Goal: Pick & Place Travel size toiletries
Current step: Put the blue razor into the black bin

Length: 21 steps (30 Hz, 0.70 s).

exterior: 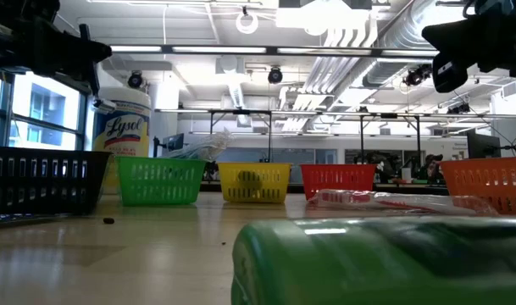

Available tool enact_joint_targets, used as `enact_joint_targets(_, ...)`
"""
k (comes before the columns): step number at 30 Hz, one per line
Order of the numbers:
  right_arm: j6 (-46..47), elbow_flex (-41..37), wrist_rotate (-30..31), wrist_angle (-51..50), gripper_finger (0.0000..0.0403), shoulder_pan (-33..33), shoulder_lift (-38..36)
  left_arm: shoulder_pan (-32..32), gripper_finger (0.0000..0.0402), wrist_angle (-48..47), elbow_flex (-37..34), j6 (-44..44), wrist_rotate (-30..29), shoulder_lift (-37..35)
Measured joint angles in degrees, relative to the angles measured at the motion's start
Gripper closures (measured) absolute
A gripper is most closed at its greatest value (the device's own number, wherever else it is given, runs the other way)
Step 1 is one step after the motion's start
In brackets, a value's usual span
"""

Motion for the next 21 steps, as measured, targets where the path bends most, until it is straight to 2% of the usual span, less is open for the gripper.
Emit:
enact_joint_targets(11, 0.15, -0.06, -2.36, 0.33, 0.0401, 0.02, 0.70, 0.00, 0.0382, -2.00, 0.02, 0.10, 0.02, 0.00)
enact_joint_targets(21, 1.48, -0.09, 1.09, 1.40, 0.0401, 0.00, 0.70, 0.00, 0.0382, -2.54, 0.02, 0.29, 0.22, 0.00)
